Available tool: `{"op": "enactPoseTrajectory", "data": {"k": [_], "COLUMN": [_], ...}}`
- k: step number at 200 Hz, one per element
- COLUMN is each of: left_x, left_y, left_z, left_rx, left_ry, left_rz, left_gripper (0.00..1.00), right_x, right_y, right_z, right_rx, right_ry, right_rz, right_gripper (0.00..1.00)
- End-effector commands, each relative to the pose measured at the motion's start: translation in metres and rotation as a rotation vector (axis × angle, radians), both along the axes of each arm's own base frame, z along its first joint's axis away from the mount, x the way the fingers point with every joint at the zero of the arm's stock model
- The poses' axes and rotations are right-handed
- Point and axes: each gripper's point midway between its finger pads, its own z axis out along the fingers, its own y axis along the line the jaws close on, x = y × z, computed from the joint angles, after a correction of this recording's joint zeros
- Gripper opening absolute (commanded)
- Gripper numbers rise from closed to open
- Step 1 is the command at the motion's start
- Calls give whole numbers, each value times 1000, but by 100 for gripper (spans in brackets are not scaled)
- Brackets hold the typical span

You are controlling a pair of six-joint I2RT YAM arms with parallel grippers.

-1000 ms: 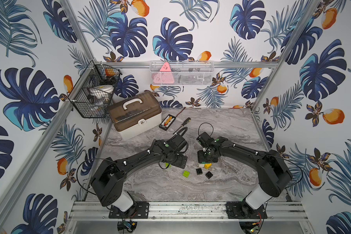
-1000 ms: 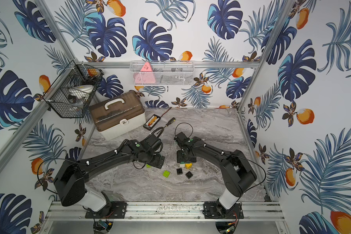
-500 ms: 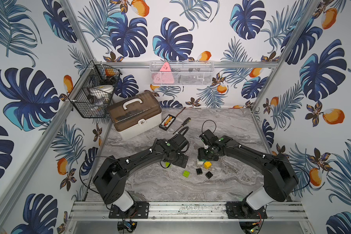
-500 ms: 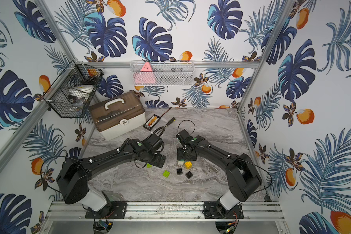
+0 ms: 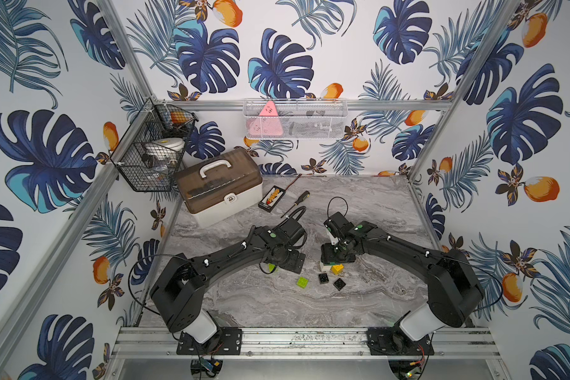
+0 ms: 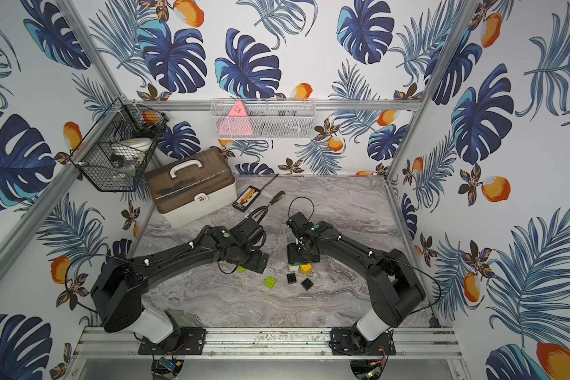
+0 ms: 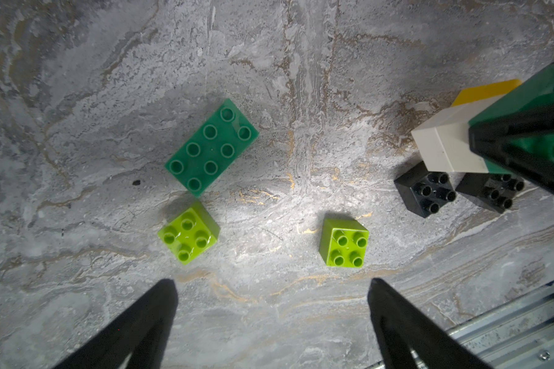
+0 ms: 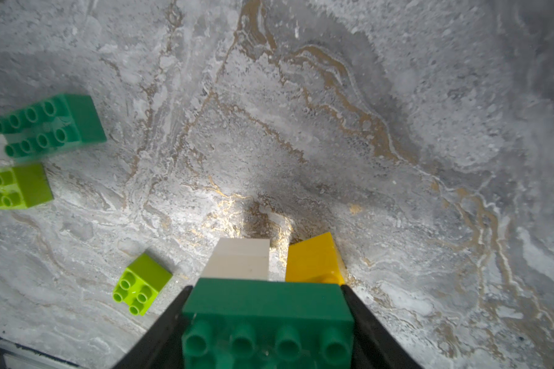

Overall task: Assemble a giraffe with lego
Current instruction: Assemble the lego brick with the lego brick.

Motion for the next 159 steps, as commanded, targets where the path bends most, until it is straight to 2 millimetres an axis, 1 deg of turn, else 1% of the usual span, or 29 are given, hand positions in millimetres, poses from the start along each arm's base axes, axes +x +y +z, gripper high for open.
{"op": "enactPoseTrajectory", "data": {"k": [1, 33, 64, 90, 126, 159], "left_x": [0, 0, 0, -1, -2, -1], "left_y": [3, 3, 3, 4, 5, 5], "left_z": [2, 2, 4, 5, 6, 8], "left_rx": [7, 4, 1, 0, 2, 5], "left_ry": [-10, -8, -8, -10, -11, -13], "left_rz": [7, 11, 13, 16, 19, 17], "left_gripper": [98, 98, 98, 98, 98, 98], "right_x": [-8, -8, -1, 5, 14, 18], "right_y": [-6, -16, -22, -26, -27, -28], "right_z": [-3, -6, -2, -3, -4, 2], "right_rx": [-28, -90, -130, -167, -180, -153], "right_ry": [23, 25, -7, -23, -28, -35], "right_rz": [29, 30, 24, 31, 29, -9], "right_gripper": [40, 40, 40, 40, 40, 40]}}
